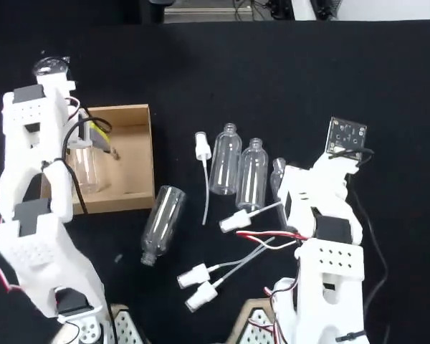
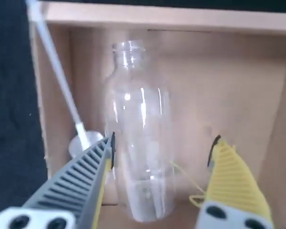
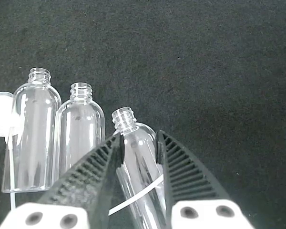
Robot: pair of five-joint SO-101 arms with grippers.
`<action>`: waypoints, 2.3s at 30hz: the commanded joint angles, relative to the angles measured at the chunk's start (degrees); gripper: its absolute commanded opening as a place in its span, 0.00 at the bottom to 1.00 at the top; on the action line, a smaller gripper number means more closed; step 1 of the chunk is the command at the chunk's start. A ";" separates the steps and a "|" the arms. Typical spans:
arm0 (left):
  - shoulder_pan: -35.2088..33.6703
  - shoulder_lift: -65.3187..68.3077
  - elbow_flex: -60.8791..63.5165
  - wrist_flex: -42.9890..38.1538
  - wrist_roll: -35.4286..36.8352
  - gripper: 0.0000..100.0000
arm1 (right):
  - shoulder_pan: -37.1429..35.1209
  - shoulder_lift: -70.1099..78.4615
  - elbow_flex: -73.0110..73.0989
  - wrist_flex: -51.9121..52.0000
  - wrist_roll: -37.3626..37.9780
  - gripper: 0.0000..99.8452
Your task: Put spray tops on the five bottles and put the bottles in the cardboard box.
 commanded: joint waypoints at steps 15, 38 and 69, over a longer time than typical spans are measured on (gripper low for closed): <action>3.30 6.77 -6.73 -0.44 -2.37 0.16 | 1.05 -0.92 -0.66 -1.58 0.00 0.10; -12.62 -16.79 -26.68 23.91 -6.59 0.03 | 0.97 -0.92 -0.84 -1.49 -0.44 0.10; -28.62 -34.46 36.26 -13.63 -17.58 0.17 | -18.11 -14.64 -2.33 9.67 1.58 0.10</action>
